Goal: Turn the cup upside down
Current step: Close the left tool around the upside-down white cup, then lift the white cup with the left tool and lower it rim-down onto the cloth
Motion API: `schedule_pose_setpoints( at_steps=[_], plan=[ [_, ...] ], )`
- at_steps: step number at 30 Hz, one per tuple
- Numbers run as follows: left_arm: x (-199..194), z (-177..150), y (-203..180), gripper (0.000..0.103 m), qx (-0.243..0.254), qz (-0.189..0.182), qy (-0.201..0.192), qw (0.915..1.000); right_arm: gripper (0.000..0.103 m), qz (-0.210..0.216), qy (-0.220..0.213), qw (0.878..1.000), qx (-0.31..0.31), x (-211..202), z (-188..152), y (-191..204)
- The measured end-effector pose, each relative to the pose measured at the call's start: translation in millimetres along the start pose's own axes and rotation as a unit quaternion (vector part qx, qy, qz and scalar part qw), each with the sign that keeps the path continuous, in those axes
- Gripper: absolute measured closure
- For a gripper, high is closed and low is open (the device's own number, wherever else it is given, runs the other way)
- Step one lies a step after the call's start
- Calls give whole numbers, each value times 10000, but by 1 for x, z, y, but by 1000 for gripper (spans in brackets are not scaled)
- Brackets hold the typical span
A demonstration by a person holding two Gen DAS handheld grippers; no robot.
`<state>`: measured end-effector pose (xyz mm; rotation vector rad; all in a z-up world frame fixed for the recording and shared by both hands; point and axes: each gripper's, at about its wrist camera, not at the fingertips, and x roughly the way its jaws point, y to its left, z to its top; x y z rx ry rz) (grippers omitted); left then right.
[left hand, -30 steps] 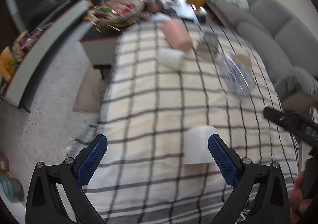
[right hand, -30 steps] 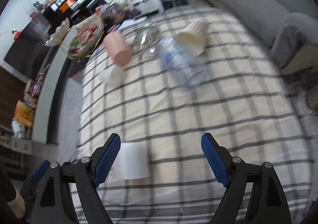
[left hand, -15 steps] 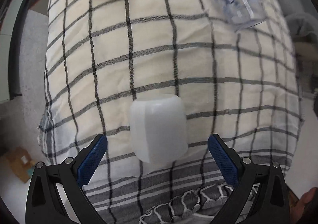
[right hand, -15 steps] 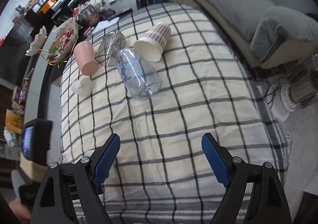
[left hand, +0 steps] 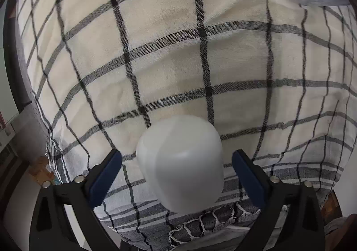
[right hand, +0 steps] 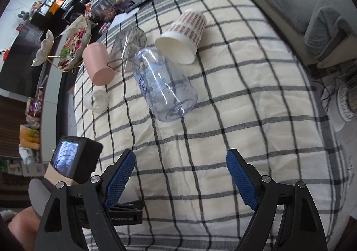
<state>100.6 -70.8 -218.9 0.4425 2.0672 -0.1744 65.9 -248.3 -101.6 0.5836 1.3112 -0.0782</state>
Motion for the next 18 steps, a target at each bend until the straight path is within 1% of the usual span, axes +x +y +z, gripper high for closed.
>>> schedule_pose_setpoints(
  at_steps=[1,3,4,6,8,10,11,14,17,18],
  plan=[
    [3,1,0,8,-13,-22,58,10000,19,26,53,10000,26,4,0,-1],
    [7,3,-1,17,7,-32,127,9999,19,80,173,9998,78,13,2,-3],
    [9,2,-3,19,30,-44,164,9999,19,100,230,9996,96,17,3,-4],
    [11,5,-5,28,45,-60,222,9997,19,111,284,9995,112,23,4,-6],
    [14,3,-6,33,60,-84,245,9996,19,109,296,9994,122,25,7,-8],
    [17,1,-9,33,48,-79,220,9997,19,114,293,9994,151,26,8,-9],
    [14,7,-7,33,60,-92,204,9997,19,117,288,9994,169,26,8,-10],
    [9,4,-8,33,60,-110,125,9998,19,124,289,9993,202,26,7,-13],
    [8,-9,-14,33,72,-108,-15,9999,19,131,293,9992,254,24,3,-16],
    [6,-15,-15,33,102,-90,-130,9998,19,139,292,9991,269,22,0,-18]
  ],
)
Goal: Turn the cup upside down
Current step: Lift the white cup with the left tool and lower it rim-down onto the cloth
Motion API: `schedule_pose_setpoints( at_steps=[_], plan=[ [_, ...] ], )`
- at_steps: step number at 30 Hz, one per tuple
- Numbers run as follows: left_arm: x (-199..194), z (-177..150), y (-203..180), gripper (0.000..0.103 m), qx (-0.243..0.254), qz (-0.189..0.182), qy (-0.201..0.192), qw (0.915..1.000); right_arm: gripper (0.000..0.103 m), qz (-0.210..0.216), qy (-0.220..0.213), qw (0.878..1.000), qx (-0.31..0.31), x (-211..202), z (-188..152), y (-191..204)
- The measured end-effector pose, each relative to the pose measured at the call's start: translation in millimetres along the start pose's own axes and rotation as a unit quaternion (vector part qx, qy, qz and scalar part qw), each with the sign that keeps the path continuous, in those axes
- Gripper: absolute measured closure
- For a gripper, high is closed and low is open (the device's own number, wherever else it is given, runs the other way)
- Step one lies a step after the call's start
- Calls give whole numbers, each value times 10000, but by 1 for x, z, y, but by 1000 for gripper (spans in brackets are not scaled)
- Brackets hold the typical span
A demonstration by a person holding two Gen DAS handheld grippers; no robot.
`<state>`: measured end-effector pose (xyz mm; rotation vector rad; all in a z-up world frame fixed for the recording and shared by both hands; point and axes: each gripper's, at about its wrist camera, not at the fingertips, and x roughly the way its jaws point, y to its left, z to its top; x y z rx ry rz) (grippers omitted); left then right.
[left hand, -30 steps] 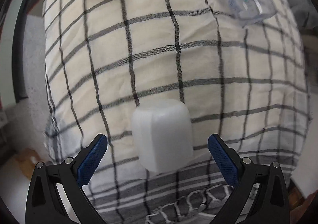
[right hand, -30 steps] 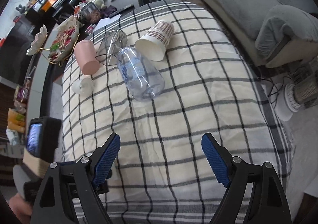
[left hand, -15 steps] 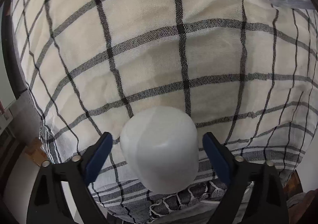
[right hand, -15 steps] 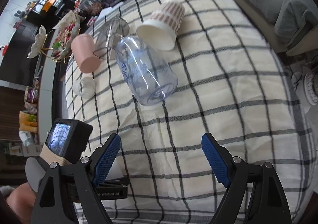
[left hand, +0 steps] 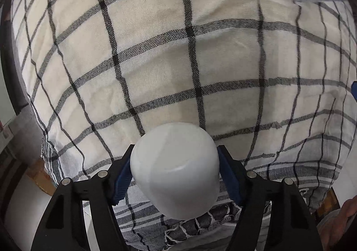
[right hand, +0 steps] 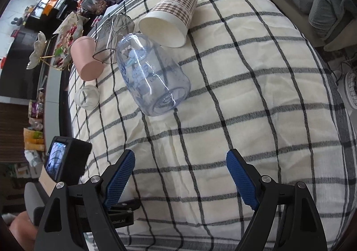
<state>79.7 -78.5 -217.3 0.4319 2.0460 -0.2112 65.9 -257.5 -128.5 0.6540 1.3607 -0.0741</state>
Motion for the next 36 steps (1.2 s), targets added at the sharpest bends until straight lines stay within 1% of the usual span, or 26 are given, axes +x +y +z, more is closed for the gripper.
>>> schedule_pose_setpoints(
  at_steps=[1,3,5,6,7,9,10,11,12,13,14,16,17,18,19,21,22,23,26,27,28,30,32,33,36],
  plan=[
    [-9,-9,11,33,17,6,-74,10000,19,2,-10,10000,7,-2,-2,0],
    [-21,-23,16,33,42,42,-373,9993,19,13,-86,10000,36,-7,-7,-2],
    [-36,-38,17,33,26,100,-900,9959,19,-12,-206,9998,32,-13,-11,-2],
    [-42,-44,17,33,19,168,-1172,9930,19,-65,-322,9995,0,-17,-14,-3],
    [-50,-55,19,33,-14,201,-1638,9863,19,-104,-405,9991,-29,-20,-16,-3],
    [-57,-69,22,33,-121,186,-2139,9766,19,-213,-639,9977,-97,-25,-20,-5],
    [-61,-80,26,33,-230,64,-2491,9682,19,-242,-733,9969,-119,-27,-21,-6],
    [-65,-86,26,33,-283,74,-2686,9628,19,-303,-839,9959,-150,-28,-23,-7],
    [-67,-95,29,33,-384,44,-2973,9540,19,-336,-910,9951,-178,-29,-23,-9],
    [-71,-99,30,33,-434,1,-3137,9485,19,-352,-986,9943,-203,-29,-24,-10],
    [-71,-106,31,33,-484,-20,-3362,9406,19,-389,-1091,9930,-244,-30,-26,-11],
    [-70,-118,32,33,-570,-71,-3795,9234,19,-472,-1311,9896,-346,-32,-29,-11],
    [-68,-126,33,33,-610,-110,-4056,9120,19,-532,-1437,9873,-416,-33,-31,-11],
    [-69,-118,29,33,-629,-99,-4230,9039,19,-563,-1558,9850,-479,-34,-33,-11],
    [-75,-109,25,33,-651,-75,-4345,8983,19,-607,-1653,9830,-528,-34,-35,-10],
    [-71,-109,23,33,-702,-59,-4764,8764,19,-707,-1870,9778,-633,-36,-39,-9],
    [-76,-94,12,33,-720,-48,-4883,8697,19,-751,-2001,9745,-684,-38,-41,-9],
    [-74,-99,12,33,-757,-24,-5145,8541,19,-799,-2085,9721,-716,-38,-43,-9],
    [-68,-99,18,33,-909,-112,-5650,8200,19,-902,-2323,9649,-830,-40,-49,-7],
    [-68,-97,21,33,-964,-170,-5781,8101,19,-924,-2375,9630,-873,-40,-51,-6],
    [-65,-98,24,33,-1002,-211,-5861,8037,19,-936,-2422,9613,-921,-39,-53,-5],
    [-61,-101,28,33,-1092,-312,-6089,7850,19,-960,-2482,9589,-985,-37,-56,-4],
    [-58,-102,28,33,-1084,-329,-6237,7734,19,-958,-2516,9574,-1043,-34,-59,-4],
    [-57,-101,27,33,-1060,-322,-6298,7688,19,-964,-2540,9564,-1071,-32,-60,-5],
    [-53,-97,26,33,-1065,-288,-6389,7613,19,-972,-2519,9567,-1089,-28,-62,-7]
  ],
)
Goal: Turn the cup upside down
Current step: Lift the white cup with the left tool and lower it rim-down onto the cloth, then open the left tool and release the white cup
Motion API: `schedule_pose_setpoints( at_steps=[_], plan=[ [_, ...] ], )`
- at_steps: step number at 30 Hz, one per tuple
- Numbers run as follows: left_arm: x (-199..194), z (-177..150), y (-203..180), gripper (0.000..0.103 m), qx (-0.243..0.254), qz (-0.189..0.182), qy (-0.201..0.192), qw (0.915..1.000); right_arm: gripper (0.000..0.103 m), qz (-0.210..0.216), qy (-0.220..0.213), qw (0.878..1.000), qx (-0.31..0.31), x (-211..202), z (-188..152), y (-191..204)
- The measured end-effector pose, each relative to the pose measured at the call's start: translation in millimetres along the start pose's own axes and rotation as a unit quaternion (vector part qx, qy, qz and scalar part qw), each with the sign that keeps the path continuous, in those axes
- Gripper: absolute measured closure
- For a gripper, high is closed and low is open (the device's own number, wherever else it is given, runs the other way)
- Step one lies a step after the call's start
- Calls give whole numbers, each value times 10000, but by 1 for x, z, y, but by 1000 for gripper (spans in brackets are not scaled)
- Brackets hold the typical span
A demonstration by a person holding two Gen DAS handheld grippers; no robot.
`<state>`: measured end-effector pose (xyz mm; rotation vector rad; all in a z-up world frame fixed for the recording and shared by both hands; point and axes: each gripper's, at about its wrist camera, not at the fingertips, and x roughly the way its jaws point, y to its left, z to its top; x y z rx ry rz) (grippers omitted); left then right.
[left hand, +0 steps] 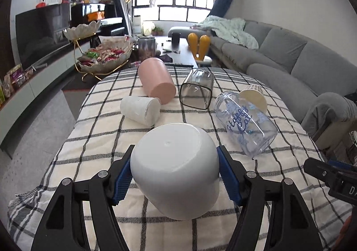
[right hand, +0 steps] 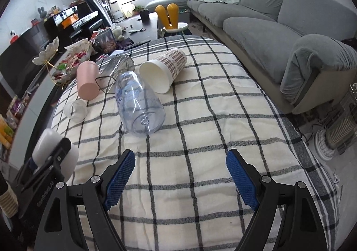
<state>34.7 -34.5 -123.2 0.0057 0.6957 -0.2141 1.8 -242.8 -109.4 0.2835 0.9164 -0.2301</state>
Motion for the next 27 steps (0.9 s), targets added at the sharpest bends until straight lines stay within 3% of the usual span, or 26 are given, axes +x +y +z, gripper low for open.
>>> schedule_pose_setpoints(
  at_steps=[15,20,27],
  plan=[
    [26,-21,-6,32,126,254,511,9983,19,-8,149,9998,133,7,-5,-10],
    [20,-24,-14,22,343,370,427,9978,19,-25,158,9997,175,7,-5,-14],
    [5,-23,-12,17,351,402,518,9972,19,15,24,9999,150,-6,-2,-12]
  ],
)
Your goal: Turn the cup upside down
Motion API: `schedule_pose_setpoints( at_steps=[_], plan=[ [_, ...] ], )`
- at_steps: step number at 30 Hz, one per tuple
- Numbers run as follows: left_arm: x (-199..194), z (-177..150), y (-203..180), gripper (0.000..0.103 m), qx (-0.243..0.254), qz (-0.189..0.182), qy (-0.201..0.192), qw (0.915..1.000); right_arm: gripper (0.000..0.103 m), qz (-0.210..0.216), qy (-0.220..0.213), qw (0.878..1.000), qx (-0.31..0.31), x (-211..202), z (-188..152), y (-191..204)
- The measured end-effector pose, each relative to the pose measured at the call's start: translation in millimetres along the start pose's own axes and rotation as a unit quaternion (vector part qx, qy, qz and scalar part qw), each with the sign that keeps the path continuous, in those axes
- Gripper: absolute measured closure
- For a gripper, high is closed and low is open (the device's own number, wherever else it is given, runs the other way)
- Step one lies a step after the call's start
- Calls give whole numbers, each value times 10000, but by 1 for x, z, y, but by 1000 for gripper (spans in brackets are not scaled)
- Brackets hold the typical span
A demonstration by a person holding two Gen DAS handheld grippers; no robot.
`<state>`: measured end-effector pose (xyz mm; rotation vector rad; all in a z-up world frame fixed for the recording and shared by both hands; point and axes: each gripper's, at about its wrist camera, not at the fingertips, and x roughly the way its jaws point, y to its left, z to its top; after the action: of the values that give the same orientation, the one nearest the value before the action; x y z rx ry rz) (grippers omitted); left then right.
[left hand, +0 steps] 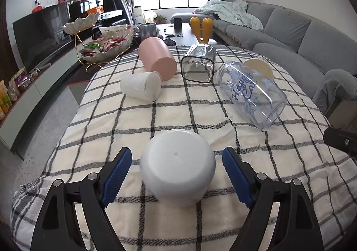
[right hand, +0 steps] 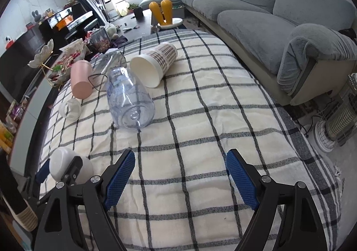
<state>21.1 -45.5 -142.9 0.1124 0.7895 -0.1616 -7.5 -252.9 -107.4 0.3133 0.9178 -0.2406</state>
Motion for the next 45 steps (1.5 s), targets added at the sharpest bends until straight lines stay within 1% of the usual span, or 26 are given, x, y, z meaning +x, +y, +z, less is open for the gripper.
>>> schedule_pose_setpoints(
  at_steps=[5,12,17,21,22,24,28,33,38,45],
  plan=[
    [-22,4,0,14,73,70,-51,9999,19,24,-343,9992,-182,-22,4,9],
    [-53,18,11,13,-157,-15,-110,9998,19,40,-835,9958,-364,-55,12,22],
    [-78,31,15,12,-167,75,-247,9995,13,1,-1106,9929,-436,-76,14,29],
    [-100,40,19,2,-196,121,-452,9987,9,-62,-1353,9894,-521,-93,16,36],
    [-107,42,21,1,-226,117,-499,9984,9,-88,-1411,9884,-550,-98,17,38],
    [-114,46,23,0,-278,101,-522,9982,8,-111,-1502,9868,-591,-105,17,41],
    [-125,51,28,0,-407,79,-469,9980,2,-191,-1748,9822,-657,-120,16,47],
    [-137,56,32,0,-547,67,-445,9975,2,-406,-2025,9753,-786,-133,13,54],
    [-145,57,31,0,-487,153,-516,9974,2,-535,-2178,9708,-845,-141,11,58],
    [-148,57,35,0,-545,169,-550,9969,2,-473,-2157,9717,-842,-143,10,59]
  ],
)
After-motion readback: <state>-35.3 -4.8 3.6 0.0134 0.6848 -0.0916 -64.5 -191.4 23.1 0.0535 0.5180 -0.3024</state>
